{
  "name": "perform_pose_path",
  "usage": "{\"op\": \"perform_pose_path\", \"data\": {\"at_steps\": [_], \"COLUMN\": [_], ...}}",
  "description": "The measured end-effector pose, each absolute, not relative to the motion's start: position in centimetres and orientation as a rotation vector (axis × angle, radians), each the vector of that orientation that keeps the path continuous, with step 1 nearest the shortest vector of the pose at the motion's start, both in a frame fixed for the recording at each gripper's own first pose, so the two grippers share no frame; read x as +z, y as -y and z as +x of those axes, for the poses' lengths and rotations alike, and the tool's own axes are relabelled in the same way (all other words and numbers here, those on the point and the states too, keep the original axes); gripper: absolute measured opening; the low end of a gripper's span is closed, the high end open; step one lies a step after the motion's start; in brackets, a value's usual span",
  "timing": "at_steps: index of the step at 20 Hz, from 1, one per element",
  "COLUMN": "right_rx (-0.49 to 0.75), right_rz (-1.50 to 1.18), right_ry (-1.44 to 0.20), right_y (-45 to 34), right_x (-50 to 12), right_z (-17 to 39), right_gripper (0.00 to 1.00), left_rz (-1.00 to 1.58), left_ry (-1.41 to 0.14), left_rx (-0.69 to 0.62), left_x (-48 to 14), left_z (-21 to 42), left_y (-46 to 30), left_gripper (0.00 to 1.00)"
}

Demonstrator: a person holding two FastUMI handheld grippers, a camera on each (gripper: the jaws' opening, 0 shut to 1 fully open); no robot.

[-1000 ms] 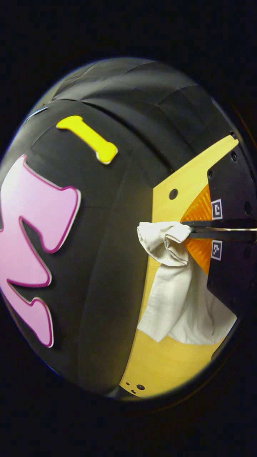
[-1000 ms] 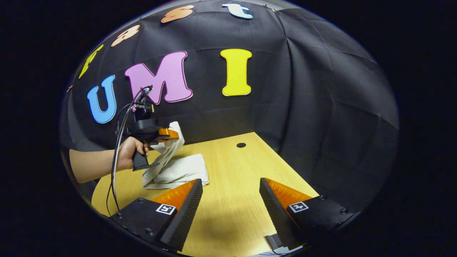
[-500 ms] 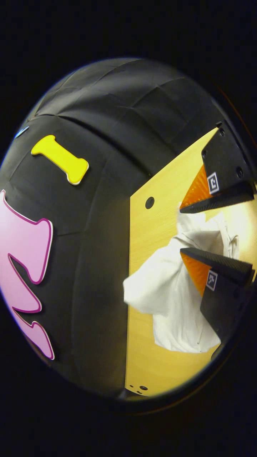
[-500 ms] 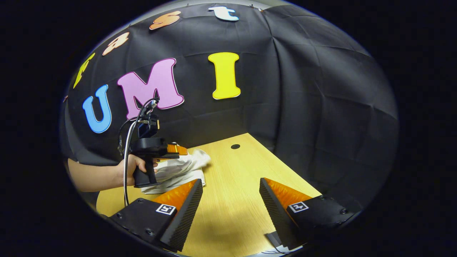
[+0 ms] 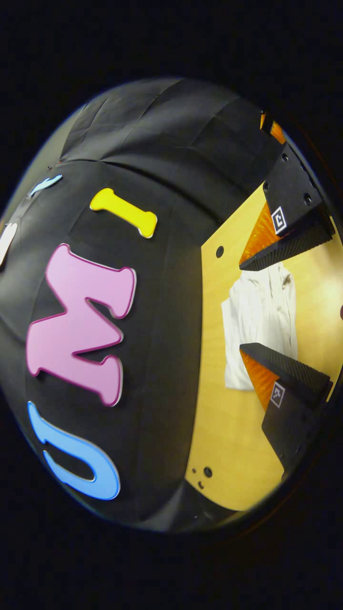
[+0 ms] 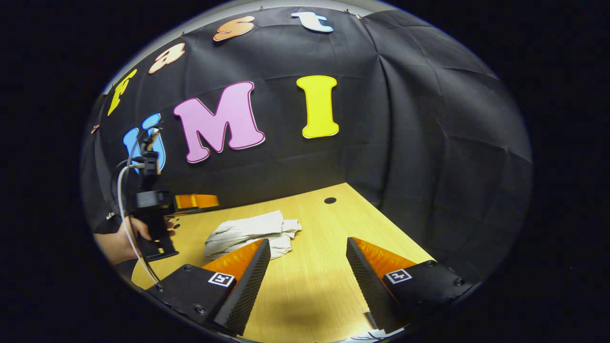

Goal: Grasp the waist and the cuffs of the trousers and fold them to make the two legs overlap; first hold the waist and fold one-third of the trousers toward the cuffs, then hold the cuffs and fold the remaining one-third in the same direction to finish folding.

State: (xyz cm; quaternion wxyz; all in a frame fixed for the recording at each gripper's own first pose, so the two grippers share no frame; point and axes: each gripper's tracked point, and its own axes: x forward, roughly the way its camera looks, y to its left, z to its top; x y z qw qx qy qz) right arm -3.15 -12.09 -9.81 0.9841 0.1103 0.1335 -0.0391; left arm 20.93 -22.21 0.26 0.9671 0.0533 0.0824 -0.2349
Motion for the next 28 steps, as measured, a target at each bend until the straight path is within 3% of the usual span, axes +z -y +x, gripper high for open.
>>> {"op": "perform_pose_path", "data": {"at_steps": [6,11,17,28], "right_rx": [-0.065,0.007,0.100,0.146], "right_rz": [0.250,0.252,0.159,0.121], "right_ry": [-0.289,-0.298,-0.221,-0.137], "right_y": [9.3,5.5,2.1,0.5], "right_x": [-9.2,-7.5,-3.5,-0.4], "right_z": [-5.1,-8.2,-13.0,-16.1], "right_gripper": [0.98,0.98,0.98,0.98], "left_rz": [0.189,0.187,0.129,0.080], "left_ry": [0.035,0.061,0.047,0.047], "left_rx": [-0.337,-0.272,-0.254,-0.170], "left_x": [5.2,2.4,-0.8,-0.3], "left_z": [10.2,-0.1,-8.3,-10.6], "left_y": [11.3,6.3,3.2,-2.0], "left_gripper": [0.96,0.96,0.96,0.96]}}
